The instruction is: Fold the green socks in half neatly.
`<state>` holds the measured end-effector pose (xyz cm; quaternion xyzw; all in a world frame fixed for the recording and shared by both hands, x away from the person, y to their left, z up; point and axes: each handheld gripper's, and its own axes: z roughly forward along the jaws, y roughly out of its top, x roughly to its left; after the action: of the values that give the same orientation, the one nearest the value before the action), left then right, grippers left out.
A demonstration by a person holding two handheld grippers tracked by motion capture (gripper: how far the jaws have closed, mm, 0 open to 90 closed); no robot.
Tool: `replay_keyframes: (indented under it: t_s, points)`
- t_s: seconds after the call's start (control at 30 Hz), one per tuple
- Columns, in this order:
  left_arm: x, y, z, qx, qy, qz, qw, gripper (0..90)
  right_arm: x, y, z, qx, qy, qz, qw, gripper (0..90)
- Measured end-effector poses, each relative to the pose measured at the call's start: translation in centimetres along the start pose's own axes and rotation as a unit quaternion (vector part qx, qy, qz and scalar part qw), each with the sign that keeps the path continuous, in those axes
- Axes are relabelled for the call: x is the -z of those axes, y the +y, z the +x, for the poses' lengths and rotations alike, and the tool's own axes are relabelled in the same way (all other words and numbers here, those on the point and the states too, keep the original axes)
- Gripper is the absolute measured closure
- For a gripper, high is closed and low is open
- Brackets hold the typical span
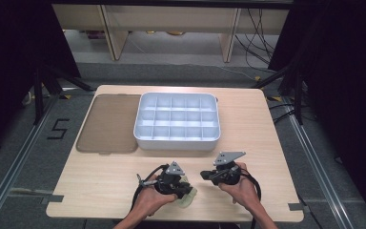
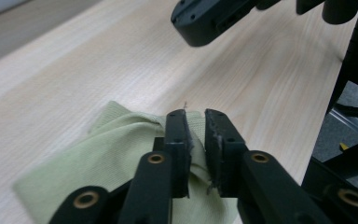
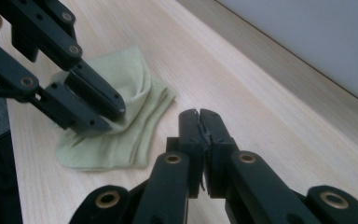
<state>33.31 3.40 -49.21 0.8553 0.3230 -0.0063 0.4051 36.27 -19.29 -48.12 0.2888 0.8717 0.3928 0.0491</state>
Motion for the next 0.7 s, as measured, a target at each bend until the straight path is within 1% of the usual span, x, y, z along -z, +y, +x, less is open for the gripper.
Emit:
replay_keyframes:
  t_s: [0.03,0.07,0.1,0.13,0.2,0.27,0.3,0.33,0.37,0.4,0.43,0.47,0.5,0.53,0.57,0.6,0.63,0.7]
  points:
    - [0.0,0.0,0.0,-0.003,-0.004,0.001,1.0,74.8,0.1,-0.1,0.0,-0.001,-0.002,-0.003,1.0,88.2]
    - [0.1,0.0,0.0,-0.003,-0.009,-0.002,1.0,70.2,0.2,-0.2,0.0,0.001,-0.005,-0.005,1.0,87.9]
    - [0.3,0.1,0.0,0.004,-0.016,-0.009,0.9998,65.4,0.3,-0.2,0.0,0.0,0.0,-0.003,1.0,87.7]
    - [0.6,0.2,0.0,0.006,-0.021,-0.014,0.9997,62.8,0.3,-0.3,0.0,0.002,0.003,-0.003,1.0,87.7]
    - [1.6,0.4,0.1,0.005,-0.024,-0.025,0.9994,57.3,0.3,-0.3,0.0,0.003,0.004,-0.005,1.0,87.3]
    - [2.8,0.5,0.3,0.005,-0.023,-0.038,0.999,54.8,0.5,-0.2,0.1,0.002,-0.004,-0.007,1.0,86.9]
    - [3.4,0.5,0.5,0.004,-0.026,-0.045,0.9986,55.1,0.5,-0.2,0.2,0.001,-0.004,-0.01,0.9999,86.8]
    - [4.0,0.4,0.8,0.004,-0.022,-0.051,0.9984,56.3,0.6,-0.1,0.3,0.001,-0.004,-0.012,0.9999,86.6]
    - [5.0,0.1,1.3,0.008,-0.015,-0.059,0.9981,59.9,0.7,0.0,0.6,0.0,-0.003,-0.016,0.9999,86.5]
    - [5.0,0.1,1.3,0.008,-0.015,-0.059,0.9981,63.5,0.7,0.0,0.6,0.0,-0.003,-0.016,0.9999,86.5]
    - [5.4,-0.2,1.7,0.007,-0.009,-0.057,0.9983,66.0,0.8,0.2,0.8,0.01,0.0,-0.019,0.9998,86.4]
    - [5.7,-0.6,2.0,0.002,0.002,-0.054,0.9985,66.0,0.8,0.2,0.8,0.01,0.0,-0.019,0.9998,86.4]
    - [5.8,-1.1,2.3,0.003,0.013,-0.05,0.9987,69.2,0.9,0.3,1.0,0.01,0.003,-0.018,0.9998,86.4]
    - [5.9,-1.5,2.7,0.003,0.016,-0.044,0.9989,71.4,0.9,0.4,1.1,0.017,0.007,-0.019,0.9997,86.3]
    - [5.8,-2.1,3.1,0.004,0.024,-0.036,0.999,74.4,0.9,0.5,1.3,0.019,0.005,-0.022,0.9996,86.2]
    - [5.7,-2.4,3.3,0.003,0.029,-0.03,0.9991,76.6,0.9,0.6,1.6,0.019,0.008,-0.022,0.9996,86.0]
    - [5.5,-2.7,3.5,0.003,0.032,-0.026,0.9992,79.4,0.9,0.8,1.8,0.024,0.013,-0.022,0.9994,85.9]
    - [5.0,-3.1,3.8,0.0,0.033,-0.013,0.9994,80.7,0.9,0.8,2.0,0.021,0.012,-0.023,0.9994,85.9]
